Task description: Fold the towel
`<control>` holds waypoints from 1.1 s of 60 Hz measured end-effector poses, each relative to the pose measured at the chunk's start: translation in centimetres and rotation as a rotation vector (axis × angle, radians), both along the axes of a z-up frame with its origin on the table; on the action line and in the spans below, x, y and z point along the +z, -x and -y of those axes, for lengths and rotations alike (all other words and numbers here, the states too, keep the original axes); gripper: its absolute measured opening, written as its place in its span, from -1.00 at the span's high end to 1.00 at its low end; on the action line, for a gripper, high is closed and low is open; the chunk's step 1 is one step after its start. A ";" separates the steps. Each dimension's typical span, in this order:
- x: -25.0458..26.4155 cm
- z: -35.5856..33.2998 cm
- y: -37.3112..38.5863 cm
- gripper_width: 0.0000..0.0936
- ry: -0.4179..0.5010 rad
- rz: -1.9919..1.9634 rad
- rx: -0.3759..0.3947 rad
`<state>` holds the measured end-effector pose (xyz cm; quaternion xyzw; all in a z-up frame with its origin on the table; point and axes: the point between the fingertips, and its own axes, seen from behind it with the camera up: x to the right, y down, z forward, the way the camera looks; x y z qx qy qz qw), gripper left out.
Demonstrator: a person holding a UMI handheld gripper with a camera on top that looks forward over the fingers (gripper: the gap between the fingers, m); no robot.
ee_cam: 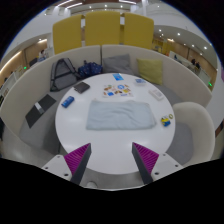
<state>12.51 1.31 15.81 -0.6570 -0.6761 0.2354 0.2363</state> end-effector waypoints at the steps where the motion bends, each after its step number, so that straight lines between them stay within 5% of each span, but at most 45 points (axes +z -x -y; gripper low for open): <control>1: 0.0 0.7 0.3 -0.86 0.004 -0.011 0.006; 30: -5.2 14.3 9.4 -0.86 0.081 -0.196 0.092; 66: -17.9 13.5 24.8 -0.83 -0.036 -0.238 0.026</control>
